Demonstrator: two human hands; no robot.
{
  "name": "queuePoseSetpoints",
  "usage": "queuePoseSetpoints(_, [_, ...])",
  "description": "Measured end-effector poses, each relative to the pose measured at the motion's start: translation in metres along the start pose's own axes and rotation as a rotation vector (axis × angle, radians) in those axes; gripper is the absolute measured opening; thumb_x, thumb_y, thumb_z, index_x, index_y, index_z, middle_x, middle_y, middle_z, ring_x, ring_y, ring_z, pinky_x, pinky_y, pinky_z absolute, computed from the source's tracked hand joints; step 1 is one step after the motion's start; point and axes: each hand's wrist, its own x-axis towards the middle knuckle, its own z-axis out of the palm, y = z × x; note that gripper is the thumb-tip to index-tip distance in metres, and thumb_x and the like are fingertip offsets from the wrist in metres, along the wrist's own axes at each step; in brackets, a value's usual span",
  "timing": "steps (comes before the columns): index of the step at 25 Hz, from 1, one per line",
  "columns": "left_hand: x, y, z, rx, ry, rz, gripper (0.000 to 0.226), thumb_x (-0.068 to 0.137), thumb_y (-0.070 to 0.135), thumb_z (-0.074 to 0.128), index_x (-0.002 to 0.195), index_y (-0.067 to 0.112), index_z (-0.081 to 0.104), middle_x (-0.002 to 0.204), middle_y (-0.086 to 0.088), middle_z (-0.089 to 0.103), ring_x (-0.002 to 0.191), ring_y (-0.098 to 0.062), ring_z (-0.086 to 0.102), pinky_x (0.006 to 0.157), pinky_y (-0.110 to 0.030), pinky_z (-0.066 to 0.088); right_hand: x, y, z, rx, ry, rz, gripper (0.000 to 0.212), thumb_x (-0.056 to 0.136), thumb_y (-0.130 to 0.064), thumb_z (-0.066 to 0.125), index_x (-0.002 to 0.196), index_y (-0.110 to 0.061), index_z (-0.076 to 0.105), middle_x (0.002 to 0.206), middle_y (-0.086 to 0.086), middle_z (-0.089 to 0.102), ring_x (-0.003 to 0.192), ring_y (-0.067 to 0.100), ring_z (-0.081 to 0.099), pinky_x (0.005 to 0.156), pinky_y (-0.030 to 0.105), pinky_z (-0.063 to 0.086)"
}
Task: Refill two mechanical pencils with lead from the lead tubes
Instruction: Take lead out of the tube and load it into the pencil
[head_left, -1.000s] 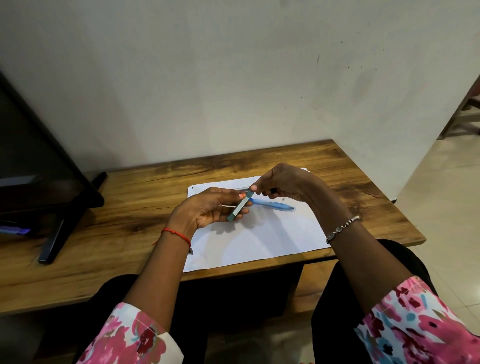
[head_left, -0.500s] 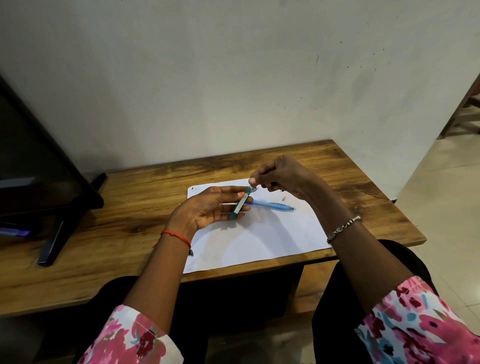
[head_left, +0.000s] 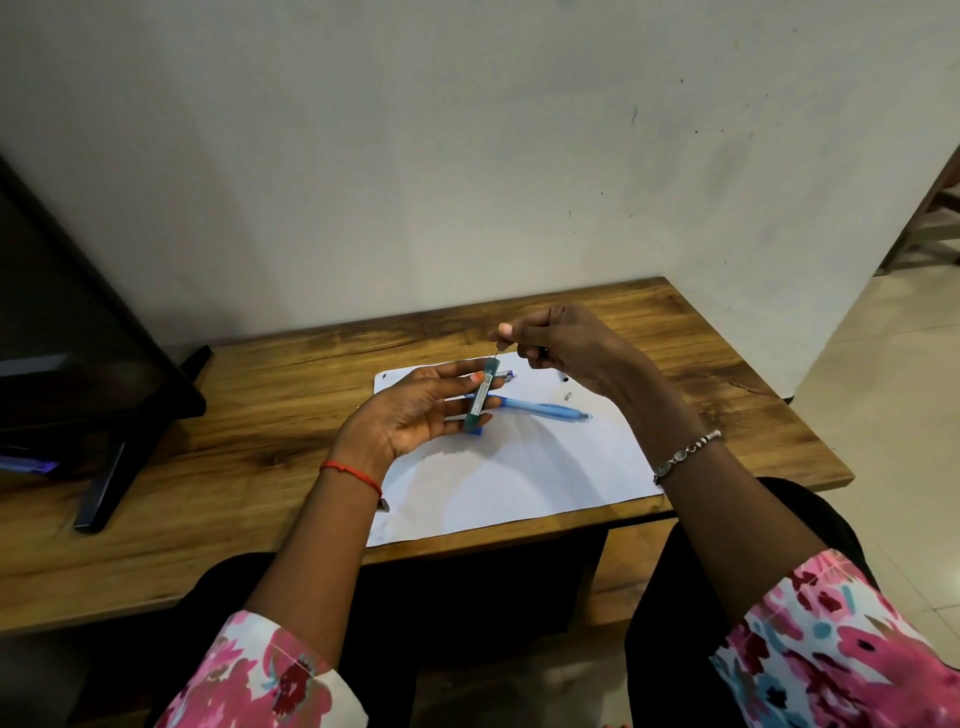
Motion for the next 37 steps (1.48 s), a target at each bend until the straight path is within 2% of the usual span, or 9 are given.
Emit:
queuePoseSetpoints(8, [0.0, 0.0, 0.001, -0.03, -0.006, 0.025, 0.02, 0.089, 0.005, 0.051, 0.089, 0.015, 0.068, 0.072, 0.001, 0.075, 0.066, -0.014, 0.072, 0.068, -0.031, 0.058, 0.003, 0.0, 0.002, 0.103, 0.217, -0.109, 0.02, 0.075, -0.015, 0.074, 0.06, -0.005, 0.063, 0.041, -0.005, 0.042, 0.044, 0.01, 0.033, 0.043, 0.017, 0.03])
queuePoseSetpoints(12, [-0.001, 0.001, -0.001, -0.034, -0.022, 0.027, 0.019, 0.088, 0.005, 0.051, 0.09, 0.012, 0.069, 0.075, -0.001, 0.075, 0.069, -0.014, 0.071, 0.072, -0.032, 0.058, 0.001, -0.004, 0.0, 0.182, 0.316, -0.148, 0.02, 0.078, -0.018, 0.072, 0.062, -0.009, 0.063, 0.039, -0.01, 0.048, 0.038, 0.007, 0.032, 0.042, 0.017, 0.029])
queuePoseSetpoints(16, [-0.001, 0.002, -0.004, -0.06, -0.048, 0.063, 0.021, 0.091, 0.006, 0.046, 0.095, 0.01, 0.067, 0.082, 0.0, 0.075, 0.076, -0.013, 0.071, 0.077, -0.032, 0.057, 0.002, -0.004, -0.004, 0.259, 0.425, -0.171, 0.016, 0.076, -0.016, 0.074, 0.065, -0.008, 0.065, 0.06, 0.01, 0.058, 0.037, 0.008, 0.03, 0.04, 0.018, 0.026])
queuePoseSetpoints(20, [-0.002, 0.003, -0.001, -0.075, -0.086, 0.134, 0.026, 0.093, 0.006, 0.041, 0.094, 0.008, 0.067, 0.092, 0.001, 0.075, 0.088, -0.015, 0.071, 0.082, -0.031, 0.055, 0.0, -0.003, -0.001, 0.091, 0.383, -0.182, 0.009, 0.076, -0.012, 0.073, 0.071, -0.007, 0.068, 0.061, 0.009, 0.063, 0.034, 0.004, 0.033, 0.037, 0.014, 0.027])
queuePoseSetpoints(24, [-0.002, 0.002, 0.002, -0.017, -0.091, 0.163, 0.027, 0.092, 0.007, 0.044, 0.091, 0.011, 0.071, 0.094, 0.002, 0.075, 0.092, -0.013, 0.07, 0.086, -0.031, 0.052, 0.001, -0.001, 0.006, -0.016, 0.298, -0.164, 0.011, 0.074, -0.011, 0.075, 0.074, -0.002, 0.069, 0.073, 0.025, 0.064, 0.036, 0.003, 0.033, 0.037, 0.014, 0.027])
queuePoseSetpoints(28, [0.0, 0.001, 0.002, 0.012, -0.061, 0.165, 0.024, 0.092, 0.006, 0.045, 0.093, 0.011, 0.068, 0.089, 0.005, 0.076, 0.088, -0.009, 0.07, 0.085, -0.027, 0.053, 0.0, -0.001, 0.006, -0.043, 0.247, -0.136, 0.017, 0.078, -0.016, 0.071, 0.081, 0.001, 0.07, 0.069, 0.017, 0.063, 0.04, 0.006, 0.035, 0.04, 0.016, 0.028])
queuePoseSetpoints(30, [0.001, 0.001, 0.002, -0.013, -0.047, 0.174, 0.022, 0.091, 0.004, 0.045, 0.096, 0.009, 0.067, 0.087, 0.005, 0.076, 0.085, -0.01, 0.071, 0.081, -0.025, 0.055, 0.003, 0.0, 0.005, 0.025, 0.221, -0.078, 0.016, 0.087, -0.017, 0.062, 0.081, -0.003, 0.068, 0.072, 0.014, 0.059, 0.047, 0.008, 0.037, 0.044, 0.018, 0.03])
queuePoseSetpoints(34, [0.003, 0.0, 0.001, -0.043, 0.003, 0.183, 0.022, 0.091, 0.003, 0.045, 0.096, 0.007, 0.066, 0.082, 0.003, 0.076, 0.078, -0.011, 0.072, 0.077, -0.025, 0.056, 0.007, -0.002, 0.0, 0.304, 0.146, 0.082, 0.035, 0.086, 0.014, 0.027, 0.098, 0.008, 0.059, 0.082, 0.013, 0.058, 0.063, 0.014, 0.046, 0.056, 0.021, 0.039])
queuePoseSetpoints(37, [0.004, 0.0, 0.0, -0.049, 0.018, 0.187, 0.021, 0.091, 0.003, 0.046, 0.096, 0.006, 0.066, 0.082, 0.004, 0.076, 0.078, -0.011, 0.072, 0.078, -0.027, 0.056, 0.008, 0.0, -0.005, 0.402, 0.107, 0.07, 0.034, 0.088, 0.019, 0.026, 0.107, 0.008, 0.052, 0.087, 0.015, 0.059, 0.077, 0.021, 0.061, 0.067, 0.021, 0.054])
